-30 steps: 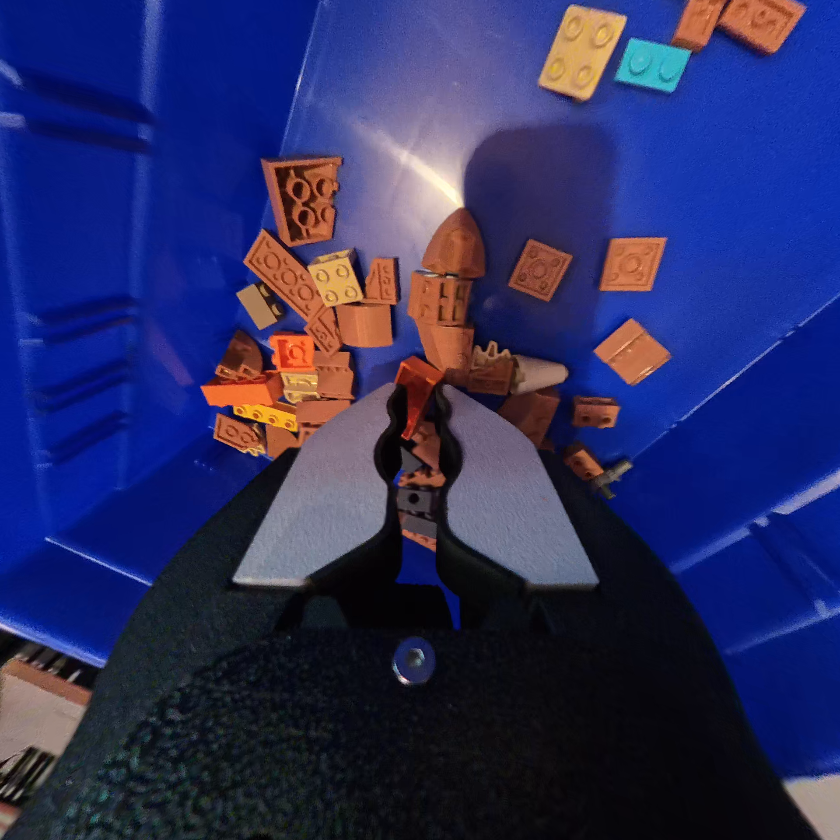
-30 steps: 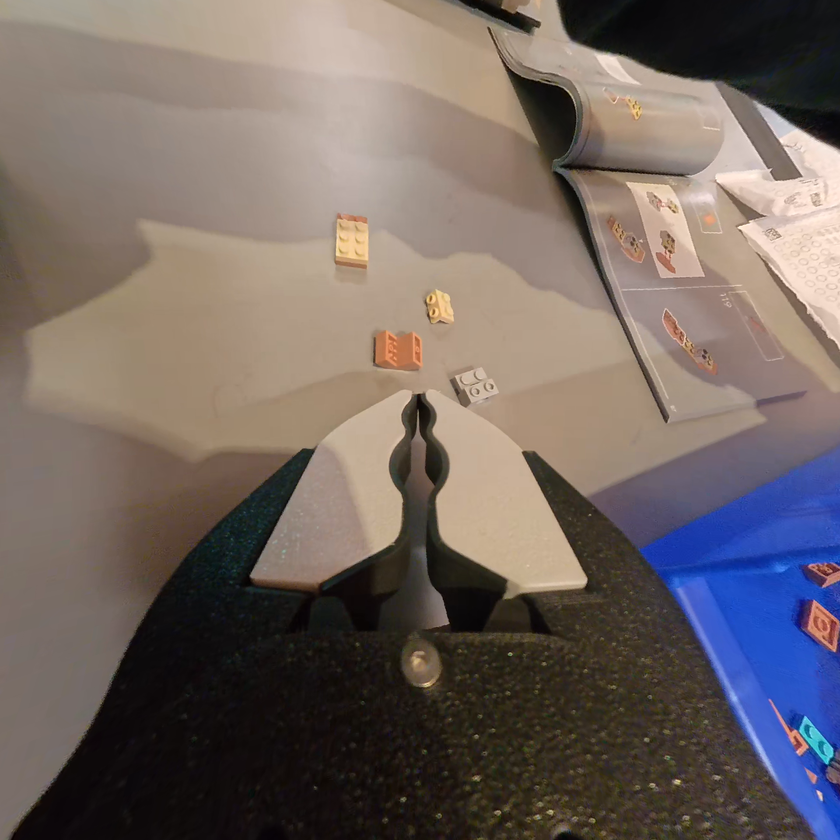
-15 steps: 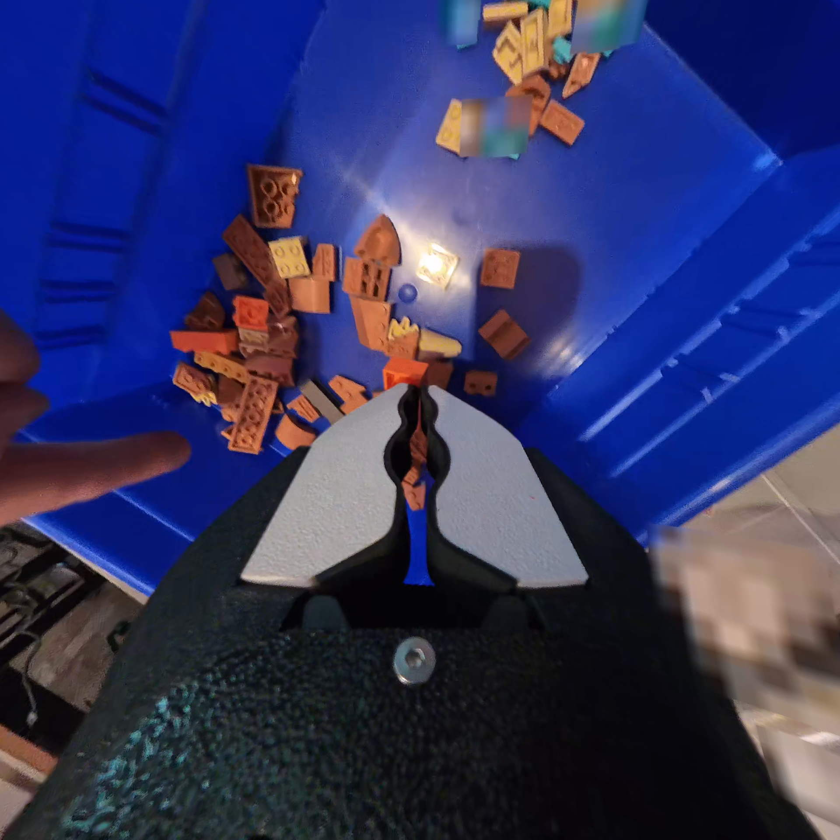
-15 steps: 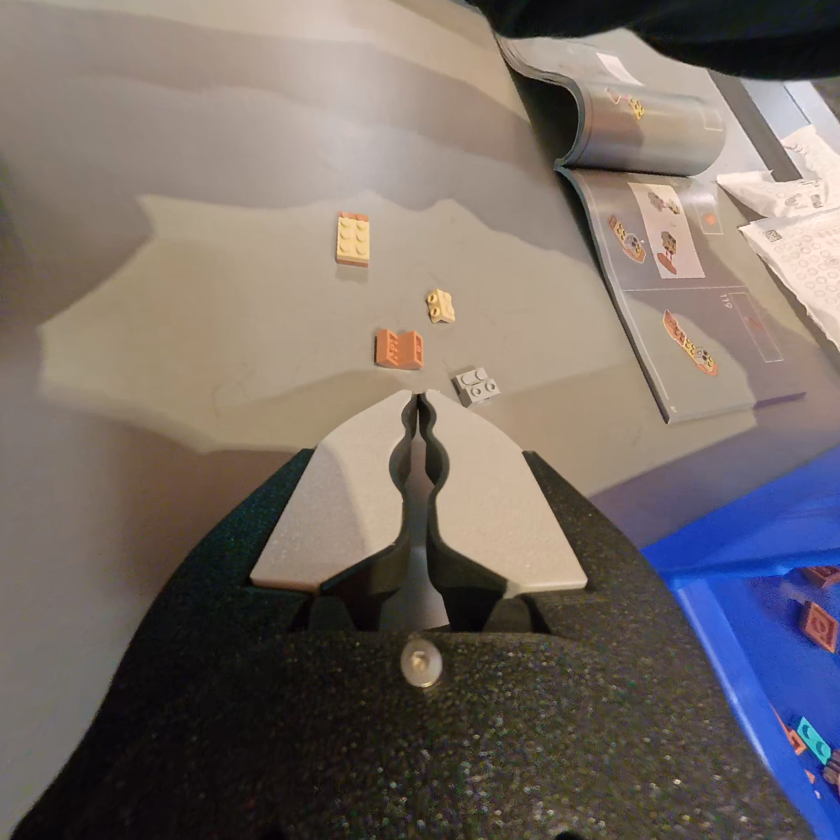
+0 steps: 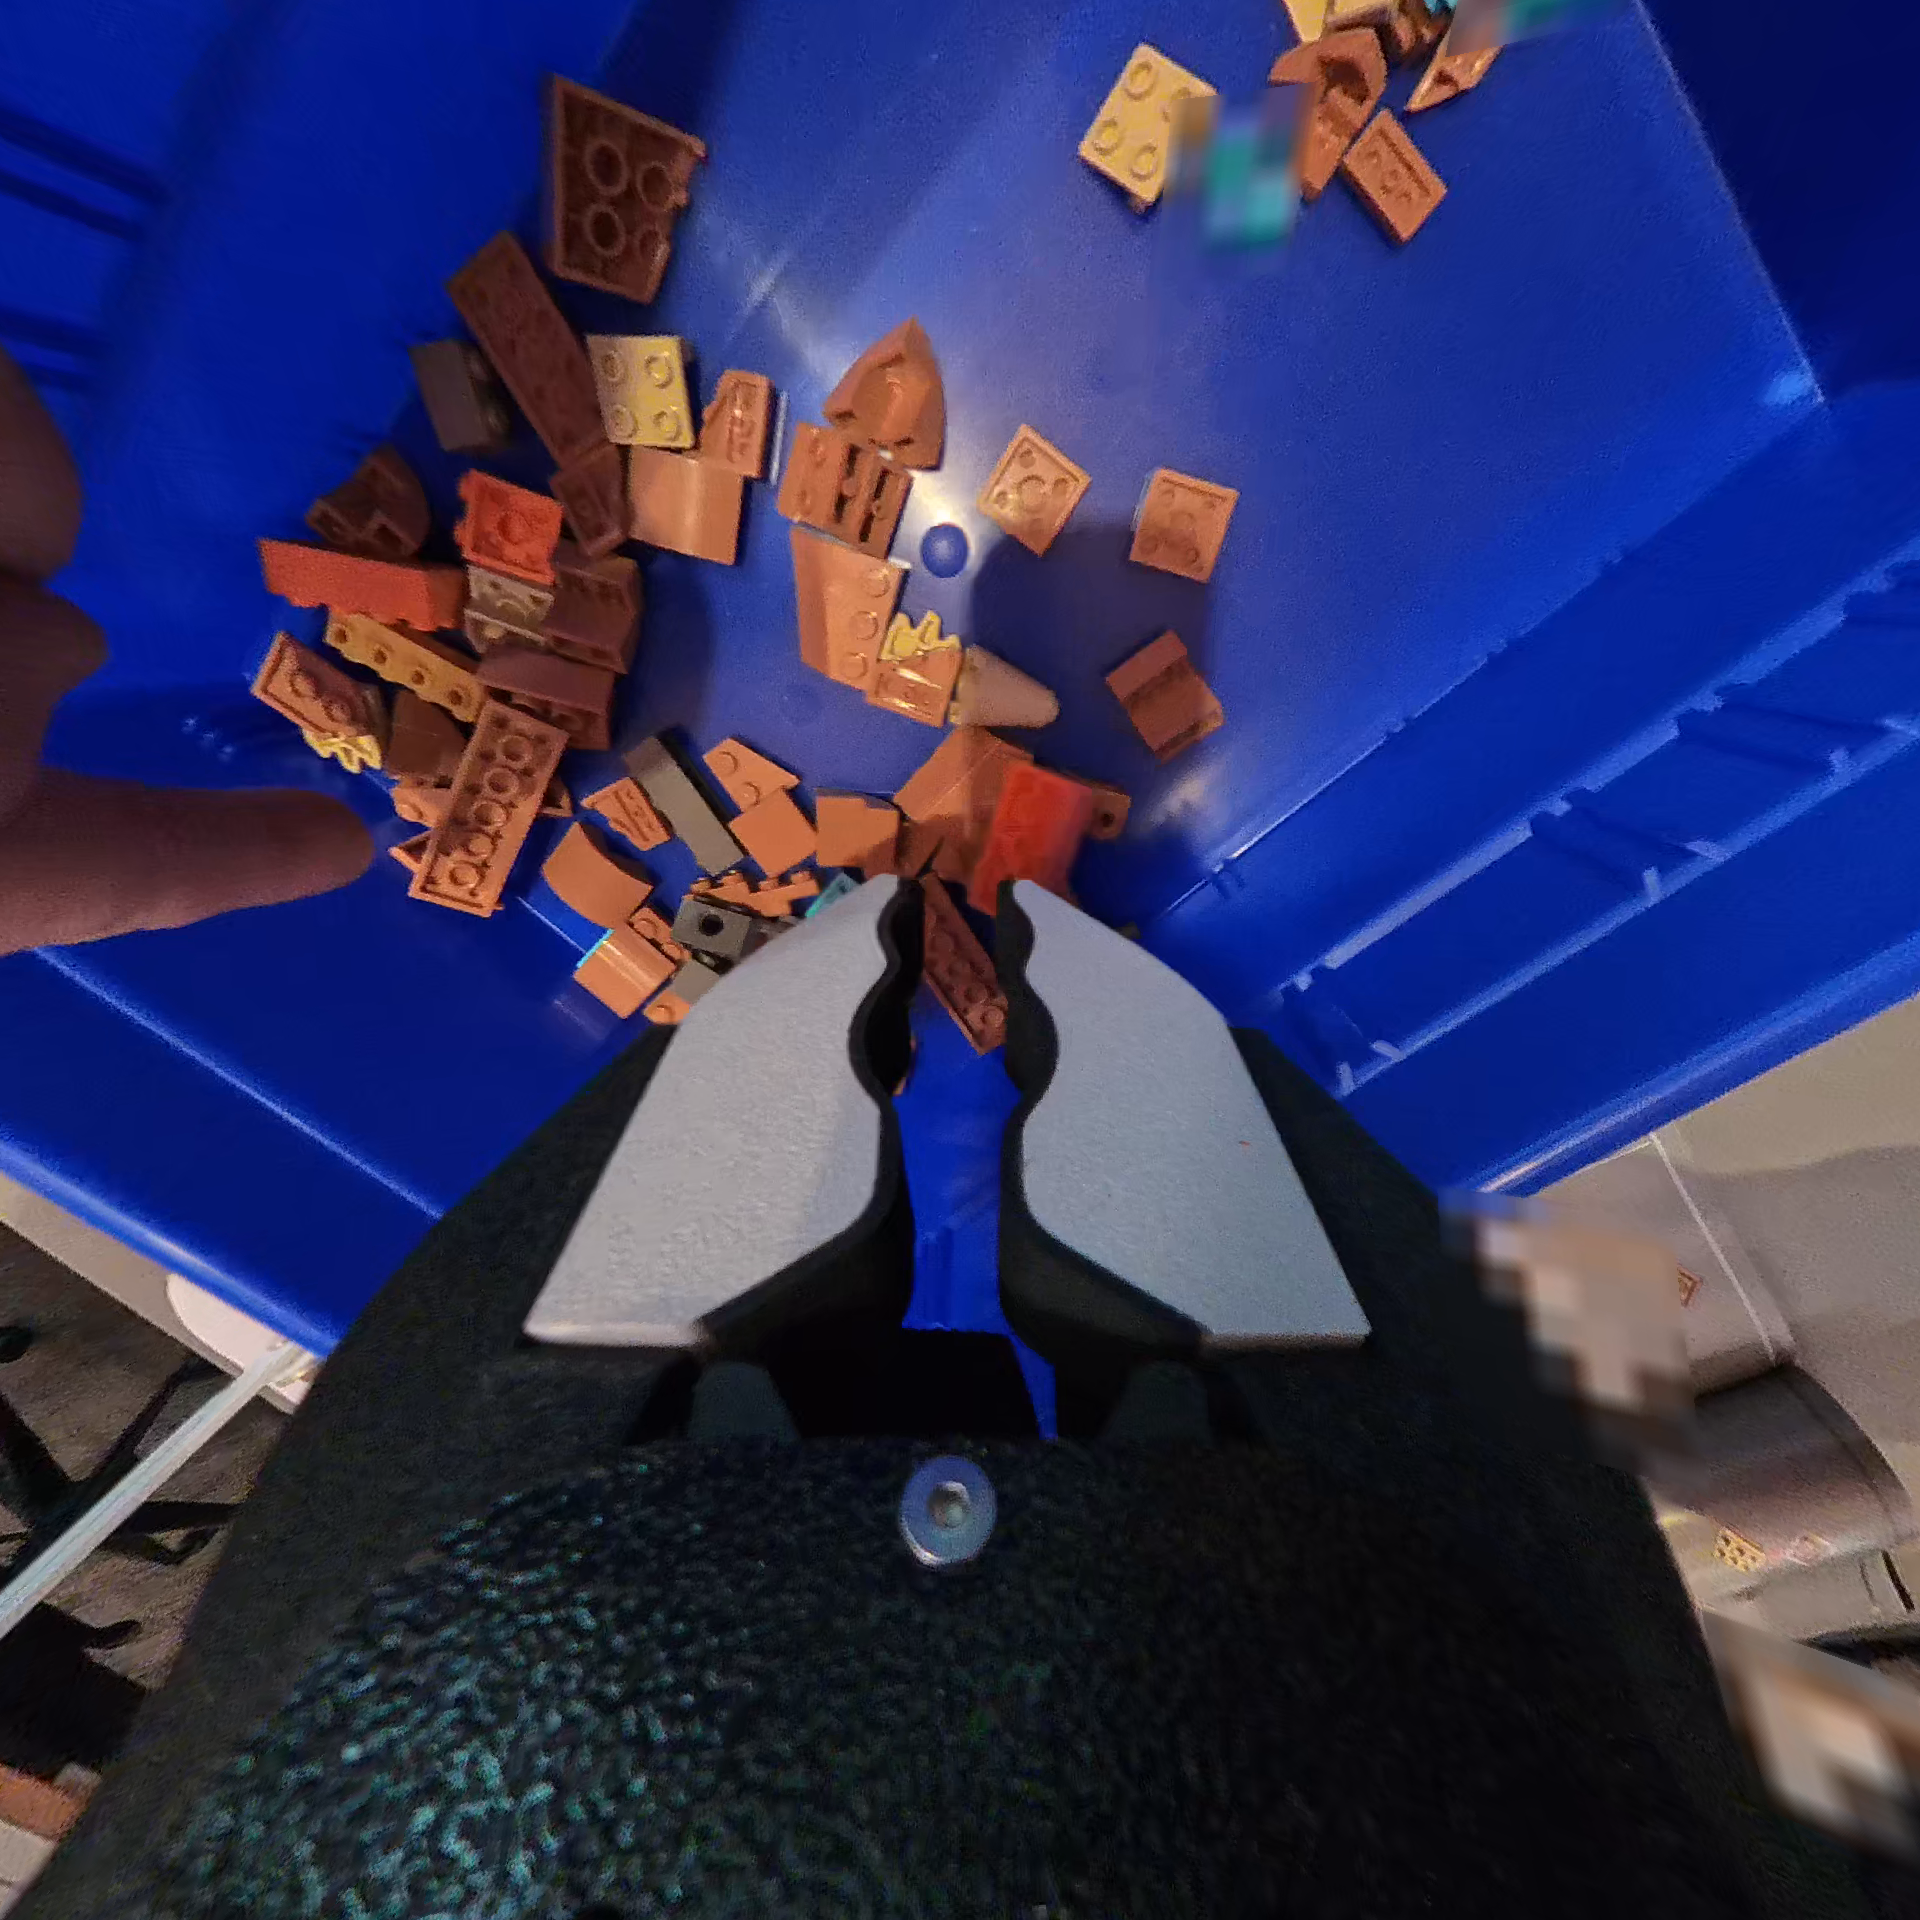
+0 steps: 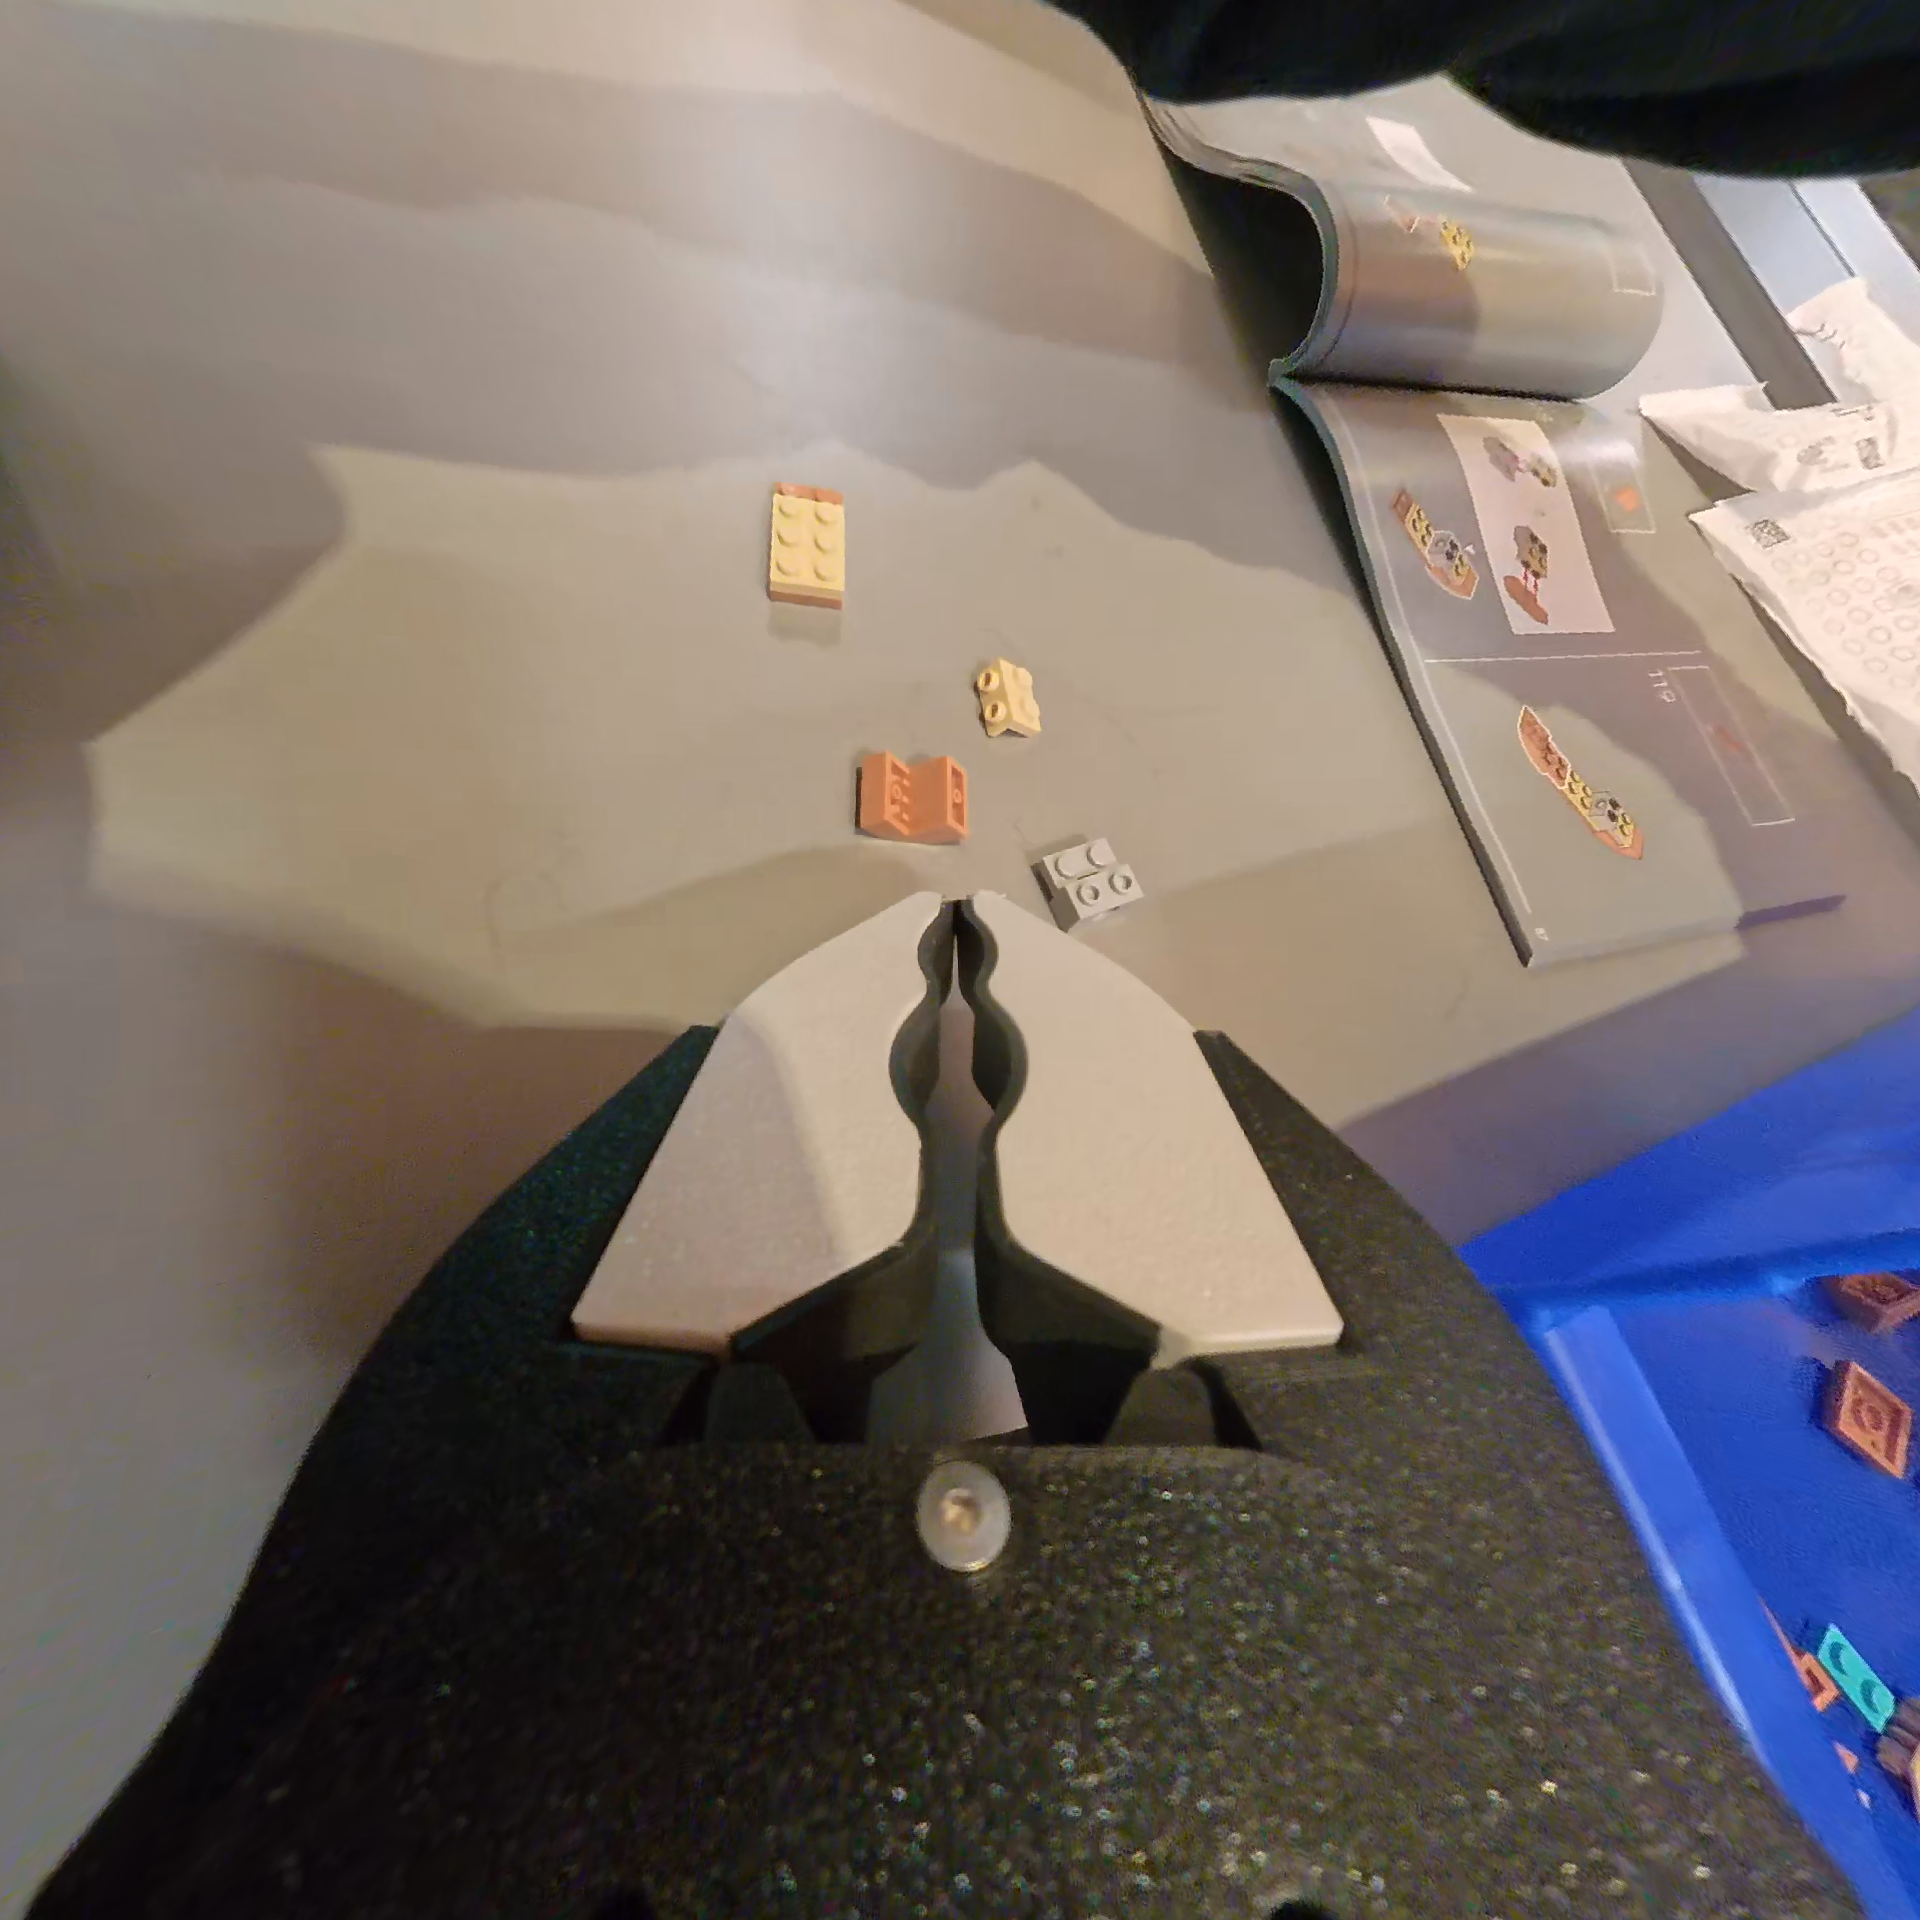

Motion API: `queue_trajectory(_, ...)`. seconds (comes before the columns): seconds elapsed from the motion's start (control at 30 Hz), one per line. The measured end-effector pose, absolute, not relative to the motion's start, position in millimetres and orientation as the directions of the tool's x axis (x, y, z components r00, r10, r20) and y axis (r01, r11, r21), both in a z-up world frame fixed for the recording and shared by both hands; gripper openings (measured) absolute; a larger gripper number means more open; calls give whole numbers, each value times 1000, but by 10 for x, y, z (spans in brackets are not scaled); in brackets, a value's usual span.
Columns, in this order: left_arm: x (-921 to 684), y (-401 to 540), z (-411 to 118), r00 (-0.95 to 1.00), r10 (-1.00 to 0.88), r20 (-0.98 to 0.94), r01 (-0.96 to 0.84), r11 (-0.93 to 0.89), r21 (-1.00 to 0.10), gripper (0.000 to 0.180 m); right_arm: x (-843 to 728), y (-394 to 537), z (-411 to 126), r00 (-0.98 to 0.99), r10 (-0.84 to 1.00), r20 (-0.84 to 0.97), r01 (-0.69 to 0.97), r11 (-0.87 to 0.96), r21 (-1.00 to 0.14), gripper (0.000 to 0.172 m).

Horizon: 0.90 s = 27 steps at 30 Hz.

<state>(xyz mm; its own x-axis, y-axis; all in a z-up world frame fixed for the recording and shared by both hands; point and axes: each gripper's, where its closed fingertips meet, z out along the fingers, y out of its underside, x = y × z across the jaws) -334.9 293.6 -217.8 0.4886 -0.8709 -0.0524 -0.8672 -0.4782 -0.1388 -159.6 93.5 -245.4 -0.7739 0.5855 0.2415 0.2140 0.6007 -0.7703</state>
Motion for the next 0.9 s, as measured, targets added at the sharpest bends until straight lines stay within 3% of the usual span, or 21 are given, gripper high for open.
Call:
queue_trajectory(0.23, -3591, 3282, -2143, 545, -807, -228, -837, -513, -188, 14, -1599, 941, -2457, -771, 591, 236, 223, 598, -770, 0)
queue_trajectory(0.47, -3810, 3592, -2241, 333, -827, -453, -933, -360, -29, 14, -1597, 939, -2458, -773, 589, 235, 222, 598, -770, 0)
queue_trajectory(0.77, -3837, 3762, -2346, 239, -856, -459, -954, -294, 52, 14, -1593, 933, -2463, -776, 586, 235, 221, 601, -768, 0)
queue_trajectory(0.9, -3835, 3881, -2338, 137, -877, -460, -958, -236, 163, 19, -1590, 930, -2464, -778, 583, 234, 220, 602, -768, 0)
